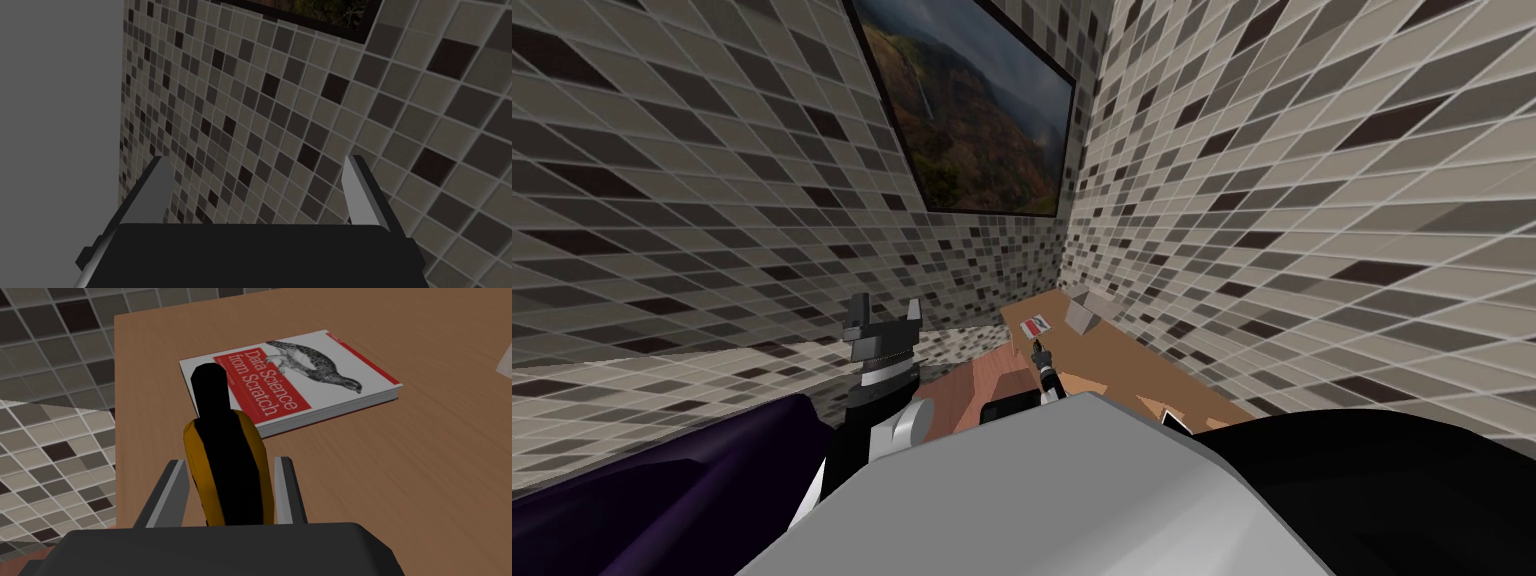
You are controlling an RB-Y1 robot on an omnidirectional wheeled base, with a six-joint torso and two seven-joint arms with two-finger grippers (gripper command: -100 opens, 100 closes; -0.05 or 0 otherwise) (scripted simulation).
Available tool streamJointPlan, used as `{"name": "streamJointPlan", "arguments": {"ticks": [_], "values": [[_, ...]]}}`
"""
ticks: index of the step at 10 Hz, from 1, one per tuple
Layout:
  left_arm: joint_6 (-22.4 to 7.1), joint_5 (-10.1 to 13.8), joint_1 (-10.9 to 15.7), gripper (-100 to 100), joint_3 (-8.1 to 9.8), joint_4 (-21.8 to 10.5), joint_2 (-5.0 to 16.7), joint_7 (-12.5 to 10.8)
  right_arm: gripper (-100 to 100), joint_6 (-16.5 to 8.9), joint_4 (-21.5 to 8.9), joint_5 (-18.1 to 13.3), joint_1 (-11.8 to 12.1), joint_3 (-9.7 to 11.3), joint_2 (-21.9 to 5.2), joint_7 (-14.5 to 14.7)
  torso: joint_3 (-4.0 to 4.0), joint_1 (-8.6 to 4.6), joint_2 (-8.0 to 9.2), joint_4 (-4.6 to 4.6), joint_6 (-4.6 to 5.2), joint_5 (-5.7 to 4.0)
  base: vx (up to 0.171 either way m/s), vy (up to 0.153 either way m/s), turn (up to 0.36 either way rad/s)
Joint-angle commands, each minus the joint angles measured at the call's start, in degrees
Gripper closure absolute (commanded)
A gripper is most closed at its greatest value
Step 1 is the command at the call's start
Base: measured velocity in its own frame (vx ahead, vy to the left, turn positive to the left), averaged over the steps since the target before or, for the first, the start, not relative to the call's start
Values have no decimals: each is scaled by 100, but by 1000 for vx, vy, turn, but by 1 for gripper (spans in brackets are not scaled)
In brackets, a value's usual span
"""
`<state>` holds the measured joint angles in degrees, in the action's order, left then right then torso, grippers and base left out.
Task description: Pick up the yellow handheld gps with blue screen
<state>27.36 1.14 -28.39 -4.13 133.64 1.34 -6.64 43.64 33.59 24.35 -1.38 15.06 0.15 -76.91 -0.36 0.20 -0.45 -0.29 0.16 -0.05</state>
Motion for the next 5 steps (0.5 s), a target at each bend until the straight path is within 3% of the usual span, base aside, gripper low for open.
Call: {"name": "streamJointPlan", "arguments": {"ticks": [1,3,5], "values": [[0,0,0,0,0,0,0,0,100,-82,180,38,140,26,-50,15,0,0,0,0,0,0,16,44,-28],[0,0,0,0,0,0,0,0,100,203,453,467,589,391,-482,-193,-2,-5,2,-5,3,-2,36,98,213],[0,0,0,0,0,0,0,0,100,203,486,593,589,391,-631,-193,-16,8,-13,-19,-1,-10,34,81,24]]}}
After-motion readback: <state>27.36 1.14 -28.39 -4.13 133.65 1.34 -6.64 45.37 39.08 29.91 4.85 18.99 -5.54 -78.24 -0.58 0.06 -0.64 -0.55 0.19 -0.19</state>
